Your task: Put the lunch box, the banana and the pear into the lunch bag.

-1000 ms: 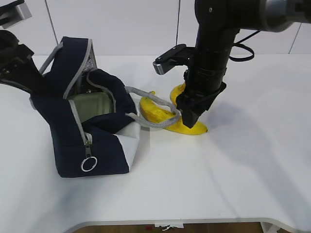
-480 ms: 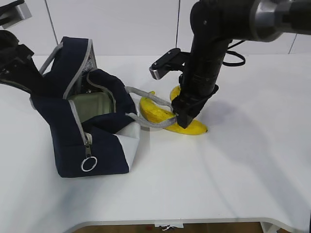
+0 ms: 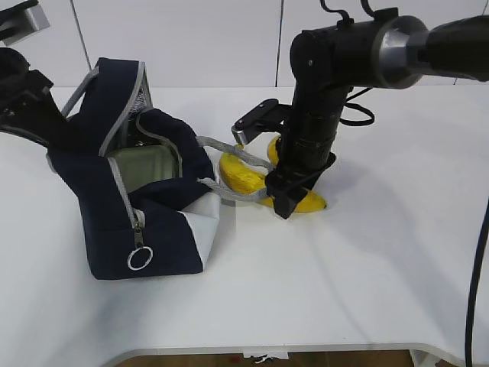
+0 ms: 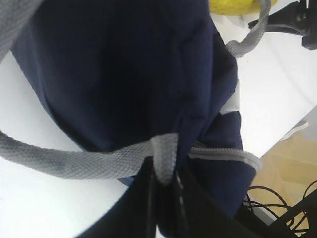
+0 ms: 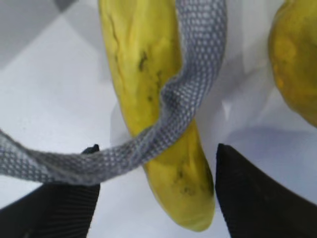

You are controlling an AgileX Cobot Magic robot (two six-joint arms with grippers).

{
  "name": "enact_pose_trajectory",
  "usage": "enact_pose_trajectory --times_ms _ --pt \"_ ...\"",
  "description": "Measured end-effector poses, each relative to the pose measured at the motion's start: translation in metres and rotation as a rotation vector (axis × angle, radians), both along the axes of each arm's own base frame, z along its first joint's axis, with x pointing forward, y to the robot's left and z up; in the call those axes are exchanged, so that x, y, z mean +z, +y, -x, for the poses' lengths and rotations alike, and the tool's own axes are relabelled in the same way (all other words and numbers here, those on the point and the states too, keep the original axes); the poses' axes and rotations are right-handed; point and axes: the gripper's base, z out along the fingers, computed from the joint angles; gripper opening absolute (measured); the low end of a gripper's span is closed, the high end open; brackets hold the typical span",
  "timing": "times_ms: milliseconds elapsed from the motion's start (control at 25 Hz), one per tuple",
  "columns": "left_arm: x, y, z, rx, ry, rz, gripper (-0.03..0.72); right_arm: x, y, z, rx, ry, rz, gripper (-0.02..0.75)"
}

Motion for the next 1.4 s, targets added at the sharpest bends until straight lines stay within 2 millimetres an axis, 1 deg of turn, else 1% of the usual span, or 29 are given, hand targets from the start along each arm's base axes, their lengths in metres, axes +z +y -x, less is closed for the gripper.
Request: enact_pose_trajectory --times_ms 120,200,320,400,520,680,800,1000,1160,1240,1400 --pt "0.000 0.000 0.000 0.000 0.000 0.000 0.005 -0.003 0.001 0.000 -0.004 0.008 -0.009 0.511" --pt "0.000 0.000 0.000 0.000 0.000 0.000 0.005 -0.006 0.002 0.000 -0.004 0.016 -0.010 0.448" --pt "0.000 0.000 0.000 0.000 0.000 0.000 0.005 -0.006 0.002 0.000 -0.005 0.019 -0.011 0.329" --pt "0.000 0.000 0.000 0.000 0.000 0.000 0.005 -0.006 0.002 0.000 -0.005 0.023 -0.011 0.293" --pt "0.000 0.000 0.000 0.000 0.000 0.000 0.005 -0.006 0.001 0.002 -0.006 0.046 -0.006 0.281" --pt "0.000 0.000 0.000 0.000 0.000 -0.002 0.005 0.004 0.004 0.003 -0.013 0.081 -0.028 0.279" --pt "0.000 0.000 0.000 0.000 0.000 -0.002 0.005 0.015 0.008 0.000 -0.016 0.073 -0.056 0.279" --pt "0.000 0.000 0.000 0.000 0.000 -0.002 0.005 0.035 0.012 -0.008 -0.013 0.012 -0.087 0.279" --pt "0.000 0.000 0.000 0.000 0.000 -0.002 0.005 0.046 0.014 -0.012 -0.020 -0.022 -0.104 0.279" --pt "0.000 0.000 0.000 0.000 0.000 -0.002 0.005 0.054 0.013 -0.012 -0.023 -0.042 -0.108 0.279" --pt "0.000 0.000 0.000 0.000 0.000 -0.002 0.005 0.079 0.006 -0.010 -0.036 -0.117 -0.073 0.279"
